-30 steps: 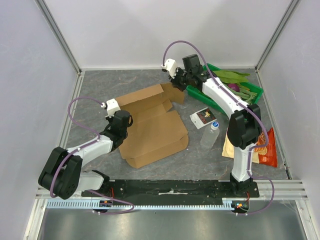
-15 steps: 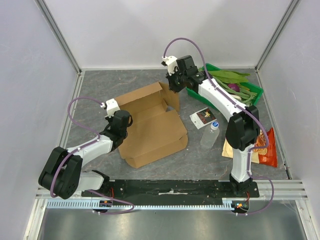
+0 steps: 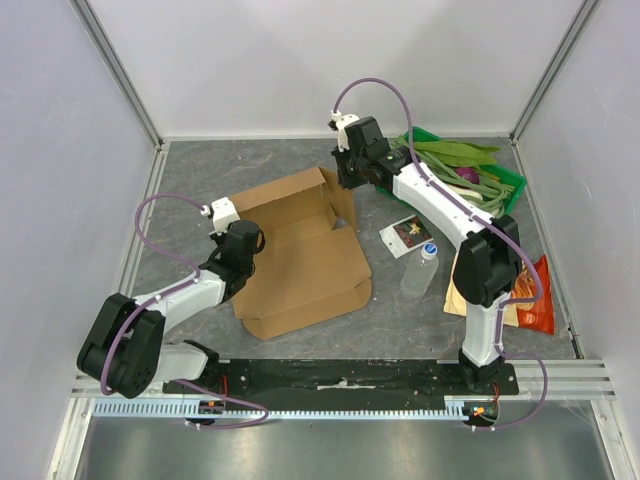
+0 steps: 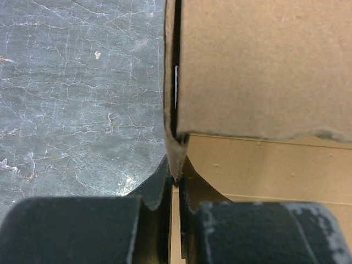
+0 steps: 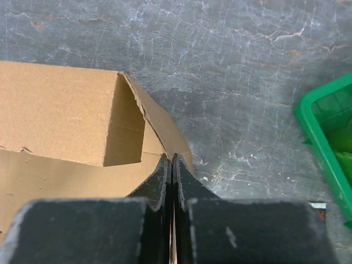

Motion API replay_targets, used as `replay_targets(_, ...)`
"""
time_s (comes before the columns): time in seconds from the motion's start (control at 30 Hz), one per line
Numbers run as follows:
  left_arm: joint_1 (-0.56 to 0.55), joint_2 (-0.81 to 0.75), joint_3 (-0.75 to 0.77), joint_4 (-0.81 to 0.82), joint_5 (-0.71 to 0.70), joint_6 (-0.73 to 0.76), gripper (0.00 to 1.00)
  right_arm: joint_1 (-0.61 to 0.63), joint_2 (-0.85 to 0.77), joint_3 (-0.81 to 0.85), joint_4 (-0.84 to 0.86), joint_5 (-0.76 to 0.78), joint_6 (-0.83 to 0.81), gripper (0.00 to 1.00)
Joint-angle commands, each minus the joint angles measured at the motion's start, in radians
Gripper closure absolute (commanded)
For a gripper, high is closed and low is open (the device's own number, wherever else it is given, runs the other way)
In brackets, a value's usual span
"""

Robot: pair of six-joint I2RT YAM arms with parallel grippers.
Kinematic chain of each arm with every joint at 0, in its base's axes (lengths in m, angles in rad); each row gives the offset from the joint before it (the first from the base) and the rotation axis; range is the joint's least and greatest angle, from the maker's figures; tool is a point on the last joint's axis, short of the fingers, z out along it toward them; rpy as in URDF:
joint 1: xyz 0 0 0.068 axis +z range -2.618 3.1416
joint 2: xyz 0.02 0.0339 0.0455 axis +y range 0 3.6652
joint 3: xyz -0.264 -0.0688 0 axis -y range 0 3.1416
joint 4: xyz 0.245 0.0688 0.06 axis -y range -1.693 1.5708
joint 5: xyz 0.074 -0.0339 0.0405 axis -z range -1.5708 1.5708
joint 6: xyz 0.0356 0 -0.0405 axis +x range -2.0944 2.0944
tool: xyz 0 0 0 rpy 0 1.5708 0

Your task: Fold the paper box

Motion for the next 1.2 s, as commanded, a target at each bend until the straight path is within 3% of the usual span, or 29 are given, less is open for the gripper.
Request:
replay_targets(0.0, -0.003, 0.0, 0.011, 0.04, 0.001, -0.028, 0.98, 0.028, -0.06, 0.037, 0.058, -0.008, -0.069, 1.0)
replay_targets(0.17, -0.003, -0.013, 0.016, 0.035, 0.022, -0.025, 0.98, 0.043, -0.029, 0.063, -0.002, -0.039, 0.02, 1.0)
replay_targets(0.23, -0.003, -0.027, 0.008, 0.037, 0.024, -0.043, 0.97, 0.045, -0.046, 0.025, 0.033, 0.006, 0.031, 1.0)
replay_targets(0.3, -0.003, -0.033, 0.006, 0.029, 0.038, -0.051, 0.9, 0.057, -0.095, -0.049, 0.123, 0.039, -0.033, 1.0)
replay_targets(0.33, -0.003, -0.048, 0.003, 0.023, 0.042, -0.051, 0.85, 0.063, -0.112, -0.075, 0.158, 0.041, -0.052, 1.0)
replay_targets(0.37, -0.003, -0.059, -0.001, 0.022, 0.045, -0.054, 0.72, 0.063, -0.135, -0.109, 0.185, 0.037, -0.063, 1.0)
replay_targets(0.47, -0.003, -0.14, -0.036, 0.031, 0.078, -0.057, 0.53, 0.063, -0.138, -0.108, 0.185, 0.023, -0.121, 1.0)
replay_targets(0.53, -0.003, -0.194, -0.059, 0.022, 0.12, -0.062, 0.46, 0.061, -0.137, -0.111, 0.176, 0.023, -0.141, 1.0)
replay_targets(0.57, -0.003, -0.261, -0.064, 0.003, 0.136, -0.065, 0.32, 0.061, -0.137, -0.111, 0.17, 0.029, -0.143, 1.0)
replay_targets(0.6, -0.003, -0.292, -0.067, -0.02, 0.163, -0.083, 0.28, 0.061, -0.138, -0.114, 0.166, 0.032, -0.147, 1.0)
replay_targets(0.67, -0.003, -0.408, -0.079, -0.113, 0.18, -0.107, 0.1, 0.061, -0.146, -0.123, 0.167, 0.046, -0.149, 1.0)
replay_targets(0.8, -0.003, -0.6, -0.115, -0.285, 0.187, -0.221, 0.07, 0.061, -0.149, -0.127, 0.166, 0.052, -0.159, 1.0)
replay_targets(0.93, -0.003, -0.694, -0.092, -0.417, 0.167, -0.259, 0.08, 0.061, -0.149, -0.135, 0.167, 0.052, -0.172, 1.0)
replay_targets(1.0, -0.003, -0.694, -0.081, -0.458, 0.176, -0.266, 0.14, 0.061, -0.149, -0.135, 0.167, 0.059, -0.172, 1.0)
replay_targets(1.07, -0.003, -0.693, -0.073, -0.483, 0.182, -0.288, 0.32, 0.061, -0.144, -0.129, 0.167, 0.055, -0.164, 1.0)
replay_targets(1.17, -0.003, -0.681, -0.081, -0.489, 0.19, -0.298, 0.35, 0.061, -0.14, -0.123, 0.167, 0.044, -0.15, 1.0)
